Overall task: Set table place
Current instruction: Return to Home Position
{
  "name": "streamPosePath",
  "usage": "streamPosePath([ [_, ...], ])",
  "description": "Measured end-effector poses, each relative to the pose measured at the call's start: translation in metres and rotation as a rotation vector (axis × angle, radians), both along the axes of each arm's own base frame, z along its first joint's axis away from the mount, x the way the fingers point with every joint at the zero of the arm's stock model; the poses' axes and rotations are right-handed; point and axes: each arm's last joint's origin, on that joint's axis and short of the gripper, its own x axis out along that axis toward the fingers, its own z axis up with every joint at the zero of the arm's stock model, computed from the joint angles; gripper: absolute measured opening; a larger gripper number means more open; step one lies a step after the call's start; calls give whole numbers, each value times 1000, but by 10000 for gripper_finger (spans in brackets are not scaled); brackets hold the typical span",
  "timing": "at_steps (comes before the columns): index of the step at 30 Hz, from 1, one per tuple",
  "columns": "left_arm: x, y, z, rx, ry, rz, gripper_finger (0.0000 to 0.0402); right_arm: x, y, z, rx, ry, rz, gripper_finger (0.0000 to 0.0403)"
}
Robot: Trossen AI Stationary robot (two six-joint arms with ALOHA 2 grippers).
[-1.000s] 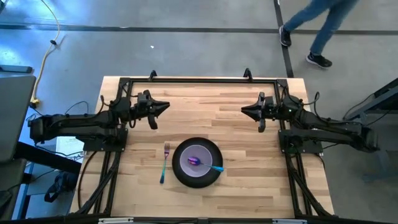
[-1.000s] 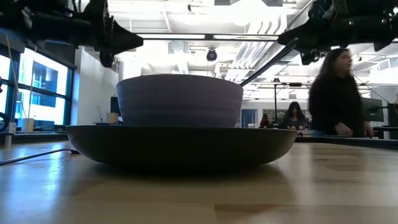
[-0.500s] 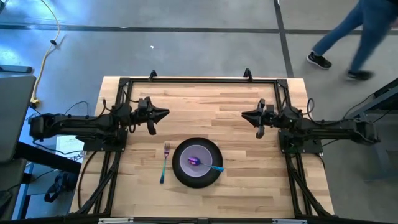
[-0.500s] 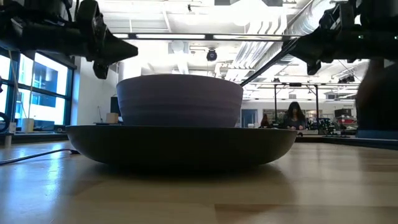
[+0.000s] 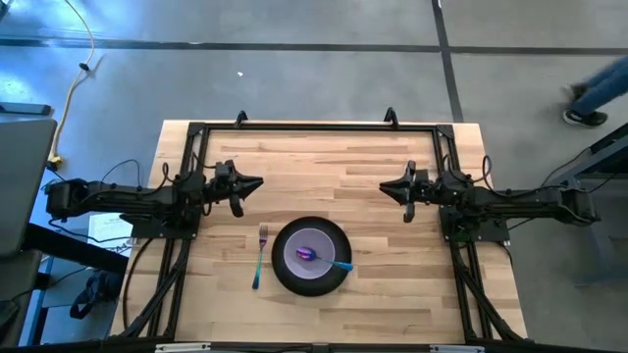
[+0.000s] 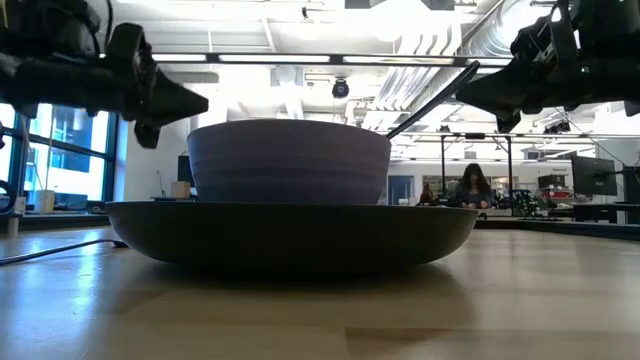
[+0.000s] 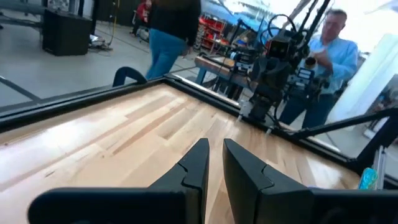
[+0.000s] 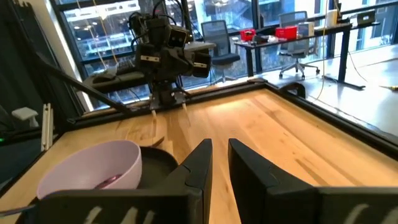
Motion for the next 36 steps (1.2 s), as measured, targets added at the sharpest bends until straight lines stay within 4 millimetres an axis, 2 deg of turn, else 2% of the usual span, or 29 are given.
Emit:
streamPosePath([
  [13, -3, -1, -5, 3, 24, 10, 37, 0, -1, -5, 8, 47, -21, 44],
  [18, -3, -1, -9, -11, 62, 3, 37, -6, 0, -20, 24, 22, -24, 44],
  [20, -3, -1, -9, -12, 63, 3, 37, -6, 1, -20, 26, 20, -36, 44],
  [24, -4, -1, -5, 4, 19, 7, 37, -6, 1, -19, 1, 18, -62, 44],
  [30, -8, -8, 15, 129, -128, 46, 37, -5, 2, -19, 4, 17, -56, 44],
  [36, -17, -17, 19, 150, -125, 69, 37, -5, 2, -19, 10, 16, -56, 44],
])
